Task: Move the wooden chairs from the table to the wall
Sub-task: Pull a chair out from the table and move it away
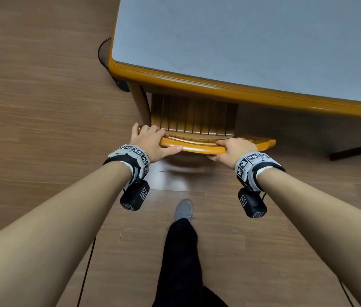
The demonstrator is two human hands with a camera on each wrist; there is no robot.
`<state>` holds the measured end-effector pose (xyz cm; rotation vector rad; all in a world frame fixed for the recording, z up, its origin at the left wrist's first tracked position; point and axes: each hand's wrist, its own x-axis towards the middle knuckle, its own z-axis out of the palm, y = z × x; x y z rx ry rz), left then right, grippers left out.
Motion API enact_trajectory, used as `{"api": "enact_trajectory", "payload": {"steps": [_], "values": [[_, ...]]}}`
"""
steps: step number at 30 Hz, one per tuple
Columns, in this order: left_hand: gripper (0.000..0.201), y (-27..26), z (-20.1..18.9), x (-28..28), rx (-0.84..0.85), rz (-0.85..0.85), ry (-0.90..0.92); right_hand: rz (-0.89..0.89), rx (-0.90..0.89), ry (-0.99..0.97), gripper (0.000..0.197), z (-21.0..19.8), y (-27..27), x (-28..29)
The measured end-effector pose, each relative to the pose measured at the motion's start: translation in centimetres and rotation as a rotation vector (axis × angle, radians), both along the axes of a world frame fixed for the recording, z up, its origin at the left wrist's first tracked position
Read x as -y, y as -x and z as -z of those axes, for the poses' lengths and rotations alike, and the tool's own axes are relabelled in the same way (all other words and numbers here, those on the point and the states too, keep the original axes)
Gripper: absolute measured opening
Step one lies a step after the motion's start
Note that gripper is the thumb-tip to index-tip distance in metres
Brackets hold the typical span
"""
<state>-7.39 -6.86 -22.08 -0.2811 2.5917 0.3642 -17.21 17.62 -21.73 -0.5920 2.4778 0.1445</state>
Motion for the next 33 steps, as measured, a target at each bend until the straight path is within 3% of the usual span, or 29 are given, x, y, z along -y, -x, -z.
{"api": "enact_trajectory", "payload": {"steps": [10, 15, 21, 33], "values": [[0.079, -10.0, 0.5, -6.6, -0.077, -0.004, 0.010, -0.004, -0.009, 0.033, 0.057, -0.4, -8.9, -6.0], [0.074, -17.5, 0.4, -10.5, -0.082, -0.029, -0.008, -0.019, -0.003, 0.085, 0.045, -0.5, -16.3, -10.2], [0.076, -27.6, 0.5, -16.5, -0.086, -0.051, 0.002, -0.060, -0.008, 0.067, 0.056, -0.6, -25.8, -15.8], [0.078, -44.6, 1.7, -26.2, -0.088, -0.055, 0.021, -0.135, -0.005, 0.062, 0.044, 0.2, -42.0, -25.0]]}}
